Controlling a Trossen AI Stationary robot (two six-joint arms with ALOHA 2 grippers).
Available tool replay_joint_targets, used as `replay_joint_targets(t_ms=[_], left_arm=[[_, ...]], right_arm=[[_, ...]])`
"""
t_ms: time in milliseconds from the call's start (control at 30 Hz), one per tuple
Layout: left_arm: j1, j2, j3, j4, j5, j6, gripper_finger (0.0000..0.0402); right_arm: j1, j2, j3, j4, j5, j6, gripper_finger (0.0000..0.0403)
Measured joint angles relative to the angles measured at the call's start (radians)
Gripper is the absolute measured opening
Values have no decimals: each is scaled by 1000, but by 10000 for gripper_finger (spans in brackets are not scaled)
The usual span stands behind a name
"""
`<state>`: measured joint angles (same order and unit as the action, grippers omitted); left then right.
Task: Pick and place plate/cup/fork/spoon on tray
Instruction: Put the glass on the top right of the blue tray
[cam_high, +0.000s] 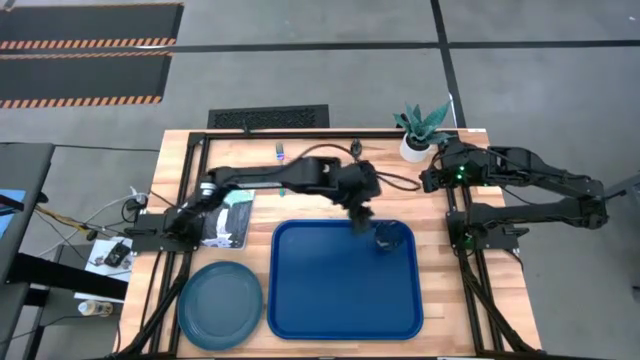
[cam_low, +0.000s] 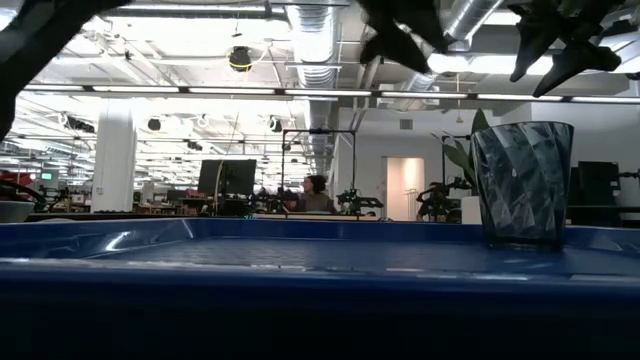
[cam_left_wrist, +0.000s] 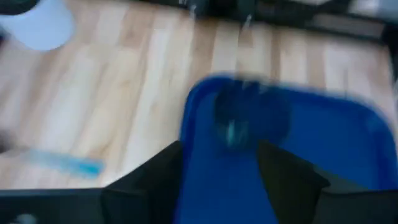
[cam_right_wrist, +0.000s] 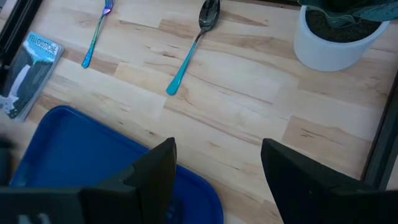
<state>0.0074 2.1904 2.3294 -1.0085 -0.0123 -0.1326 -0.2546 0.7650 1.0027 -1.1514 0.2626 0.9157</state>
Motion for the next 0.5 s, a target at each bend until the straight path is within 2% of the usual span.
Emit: replay_joint_targets(t_ms=[100, 167, 200, 367, 500], left_arm=[[-25, -48, -32, -85, -13, 47, 99], [-45, -52, -83, -75, 4, 46, 37], [-55, -52, -113, -66, 18, 41, 19], [-99, -58, -309, 73, 86, -28, 3], [-108, -52, -436, 317, 127, -106, 1]], right_arm=[[0, 0, 0, 2, 1, -4, 260], [0, 0, 0, 3, 1, -5, 260], [0, 0, 0, 3, 1, -5, 260], [0, 0, 0, 0, 1, -27, 260], [0, 0, 0, 0, 1, -35, 260]])
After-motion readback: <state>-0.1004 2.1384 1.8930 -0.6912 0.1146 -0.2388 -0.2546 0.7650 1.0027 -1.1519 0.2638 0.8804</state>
